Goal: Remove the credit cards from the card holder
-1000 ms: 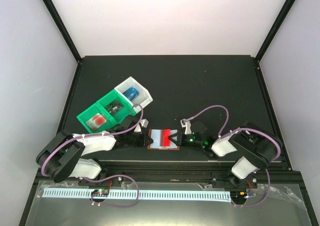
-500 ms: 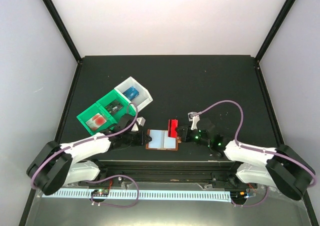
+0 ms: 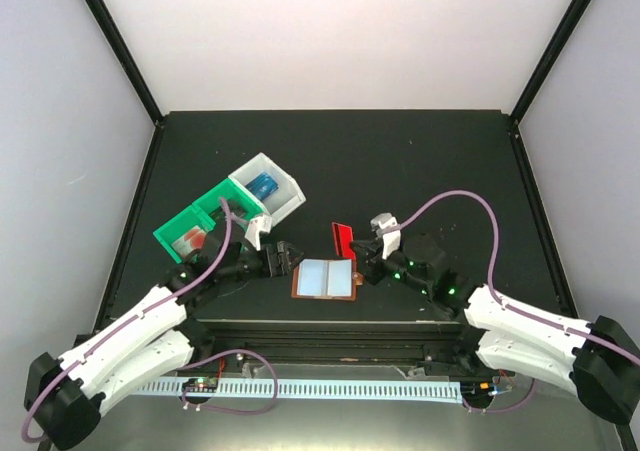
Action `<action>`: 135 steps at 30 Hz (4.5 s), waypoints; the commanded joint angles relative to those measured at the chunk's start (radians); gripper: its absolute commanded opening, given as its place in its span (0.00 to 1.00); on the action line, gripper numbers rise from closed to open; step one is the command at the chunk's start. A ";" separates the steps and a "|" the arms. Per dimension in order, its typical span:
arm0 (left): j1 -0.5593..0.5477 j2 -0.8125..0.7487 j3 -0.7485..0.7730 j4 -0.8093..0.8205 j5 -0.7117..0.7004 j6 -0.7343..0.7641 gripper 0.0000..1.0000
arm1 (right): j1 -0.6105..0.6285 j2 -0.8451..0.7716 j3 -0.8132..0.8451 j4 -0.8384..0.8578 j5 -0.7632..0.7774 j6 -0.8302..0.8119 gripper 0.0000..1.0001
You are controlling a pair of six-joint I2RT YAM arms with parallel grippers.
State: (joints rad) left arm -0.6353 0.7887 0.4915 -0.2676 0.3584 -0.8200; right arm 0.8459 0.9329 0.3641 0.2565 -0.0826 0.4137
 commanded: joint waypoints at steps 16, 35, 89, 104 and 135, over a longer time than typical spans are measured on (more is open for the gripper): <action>-0.001 -0.304 0.009 0.063 0.129 -0.307 0.76 | 0.347 0.077 -0.011 0.324 0.319 -1.041 0.01; -0.004 -0.287 -0.123 0.335 0.229 -0.583 0.56 | 0.518 0.348 0.017 0.788 0.686 -1.586 0.01; 0.098 -0.193 0.280 -0.387 -0.053 0.182 0.02 | 0.616 -0.310 0.021 -0.216 0.466 0.143 1.00; 0.568 -0.118 0.346 -0.640 0.142 0.232 0.02 | 0.616 -0.371 0.029 -0.304 0.503 0.075 1.00; 1.181 0.220 0.262 -0.586 0.245 0.497 0.02 | 0.616 -0.523 0.013 -0.401 0.605 0.000 1.00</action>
State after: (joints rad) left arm 0.5377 0.9695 0.7757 -0.9379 0.5793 -0.3492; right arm 1.4582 0.4263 0.3695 -0.1230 0.4808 0.4274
